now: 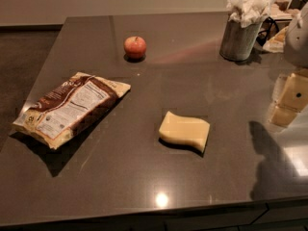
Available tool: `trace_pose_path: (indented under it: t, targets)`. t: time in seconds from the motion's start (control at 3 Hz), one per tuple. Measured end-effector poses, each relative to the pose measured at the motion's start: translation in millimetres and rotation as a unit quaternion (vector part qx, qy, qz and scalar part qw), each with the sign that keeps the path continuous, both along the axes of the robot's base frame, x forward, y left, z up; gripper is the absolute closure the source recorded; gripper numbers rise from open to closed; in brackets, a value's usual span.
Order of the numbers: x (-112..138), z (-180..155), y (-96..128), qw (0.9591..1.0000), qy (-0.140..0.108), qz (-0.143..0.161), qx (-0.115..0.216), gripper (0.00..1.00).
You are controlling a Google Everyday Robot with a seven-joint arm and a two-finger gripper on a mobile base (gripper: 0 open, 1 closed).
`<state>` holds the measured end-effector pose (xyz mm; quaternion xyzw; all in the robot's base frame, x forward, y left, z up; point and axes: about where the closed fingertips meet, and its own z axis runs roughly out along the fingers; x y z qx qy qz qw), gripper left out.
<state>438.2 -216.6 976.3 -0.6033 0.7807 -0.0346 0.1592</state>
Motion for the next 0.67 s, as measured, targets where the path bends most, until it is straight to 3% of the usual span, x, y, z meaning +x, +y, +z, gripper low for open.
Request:
trace_pose_path:
  t: [0.33,0.67]
  targets:
    - [0.9,1.2,2.4,1.0,-0.001,0.0,0.002,0.0]
    - [6.9,-12.9,27.4,0.9996,0.006,0.008,0.027,0.0]
